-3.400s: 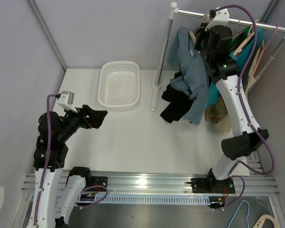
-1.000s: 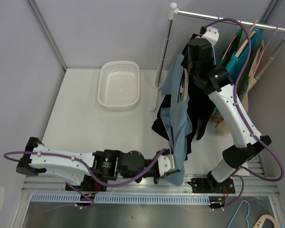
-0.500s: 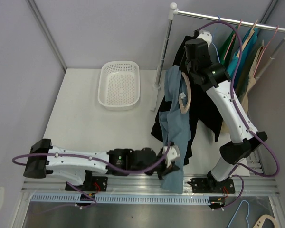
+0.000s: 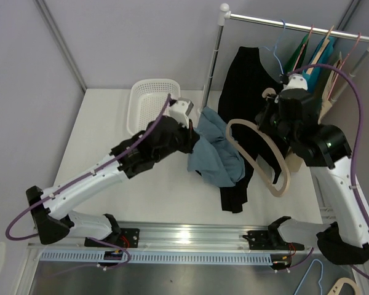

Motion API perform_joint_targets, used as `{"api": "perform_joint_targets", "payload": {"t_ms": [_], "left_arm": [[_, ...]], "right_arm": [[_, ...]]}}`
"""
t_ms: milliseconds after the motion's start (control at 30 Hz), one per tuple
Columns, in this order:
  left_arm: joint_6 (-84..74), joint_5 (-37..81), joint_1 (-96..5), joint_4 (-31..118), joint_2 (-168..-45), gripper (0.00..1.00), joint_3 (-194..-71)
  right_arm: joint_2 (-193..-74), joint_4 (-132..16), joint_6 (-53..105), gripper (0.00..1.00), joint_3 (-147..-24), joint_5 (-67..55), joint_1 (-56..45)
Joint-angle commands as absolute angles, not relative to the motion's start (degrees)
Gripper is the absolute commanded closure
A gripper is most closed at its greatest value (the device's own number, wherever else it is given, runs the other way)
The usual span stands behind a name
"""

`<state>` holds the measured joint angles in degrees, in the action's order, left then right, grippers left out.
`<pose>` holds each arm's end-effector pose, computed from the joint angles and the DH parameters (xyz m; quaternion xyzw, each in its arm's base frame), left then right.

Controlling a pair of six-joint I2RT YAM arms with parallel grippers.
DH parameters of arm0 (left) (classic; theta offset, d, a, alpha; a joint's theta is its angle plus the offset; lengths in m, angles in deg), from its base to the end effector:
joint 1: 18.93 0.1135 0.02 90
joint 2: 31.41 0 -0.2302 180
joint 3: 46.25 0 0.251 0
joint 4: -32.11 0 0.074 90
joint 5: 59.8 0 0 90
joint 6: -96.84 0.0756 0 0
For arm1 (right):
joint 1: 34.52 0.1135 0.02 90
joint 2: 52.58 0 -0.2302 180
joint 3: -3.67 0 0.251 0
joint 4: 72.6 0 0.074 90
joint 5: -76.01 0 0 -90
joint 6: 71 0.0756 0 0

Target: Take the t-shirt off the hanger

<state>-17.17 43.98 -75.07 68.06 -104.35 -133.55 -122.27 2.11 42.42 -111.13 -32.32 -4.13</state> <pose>0.2003 -0.2662 0.3416 0.1624 0.8077 -0.2834 0.4909 0.2225 0.1029 0.4352 0.0281 0.8565 0.1020 0.5051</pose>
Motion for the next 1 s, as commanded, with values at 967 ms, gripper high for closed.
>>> {"api": "perform_joint_targets", "payload": {"t_ms": [967], "left_arm": [[6.5,46.4,-42.8,54.4,-124.9,0.99,-198.3]], "right_arm": [[-119.0,-31.7,36.8,1.00,-98.4,-39.0,-4.6]]}}
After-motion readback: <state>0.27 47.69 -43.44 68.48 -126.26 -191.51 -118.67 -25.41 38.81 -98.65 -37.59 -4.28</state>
